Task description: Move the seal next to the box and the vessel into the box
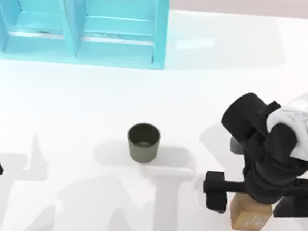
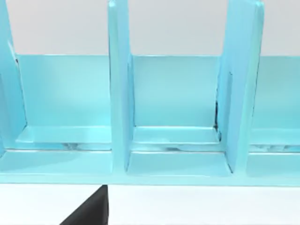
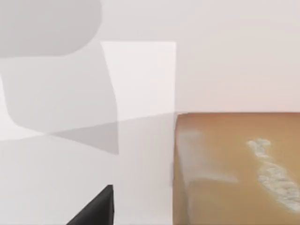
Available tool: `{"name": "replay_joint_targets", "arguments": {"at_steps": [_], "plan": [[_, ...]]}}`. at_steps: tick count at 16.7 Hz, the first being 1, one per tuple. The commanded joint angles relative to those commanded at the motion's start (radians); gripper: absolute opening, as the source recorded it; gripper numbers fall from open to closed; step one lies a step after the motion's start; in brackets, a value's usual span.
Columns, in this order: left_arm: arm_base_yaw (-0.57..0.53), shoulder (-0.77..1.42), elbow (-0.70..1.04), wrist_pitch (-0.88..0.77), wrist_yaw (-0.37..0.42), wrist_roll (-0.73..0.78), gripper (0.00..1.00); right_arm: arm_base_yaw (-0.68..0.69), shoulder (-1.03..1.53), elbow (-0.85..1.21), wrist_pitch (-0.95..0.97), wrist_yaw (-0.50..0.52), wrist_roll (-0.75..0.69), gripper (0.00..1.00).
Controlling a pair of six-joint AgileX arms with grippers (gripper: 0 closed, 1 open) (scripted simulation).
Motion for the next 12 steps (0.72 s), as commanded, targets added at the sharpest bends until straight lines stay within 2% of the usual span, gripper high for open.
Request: {"name": "replay_joint_targets", "arguments": {"at_steps": [11, 12], "plan": [[0.000, 0.000, 0.000, 0.000, 0.000, 0.000, 1.00, 0.000, 0.000, 0.000, 0.000, 0.000, 0.000, 0.02], [0.000, 0.000, 0.000, 0.000, 0.000, 0.000, 1.00, 0.000, 0.000, 0.000, 0.000, 0.000, 0.000, 0.00]]}}
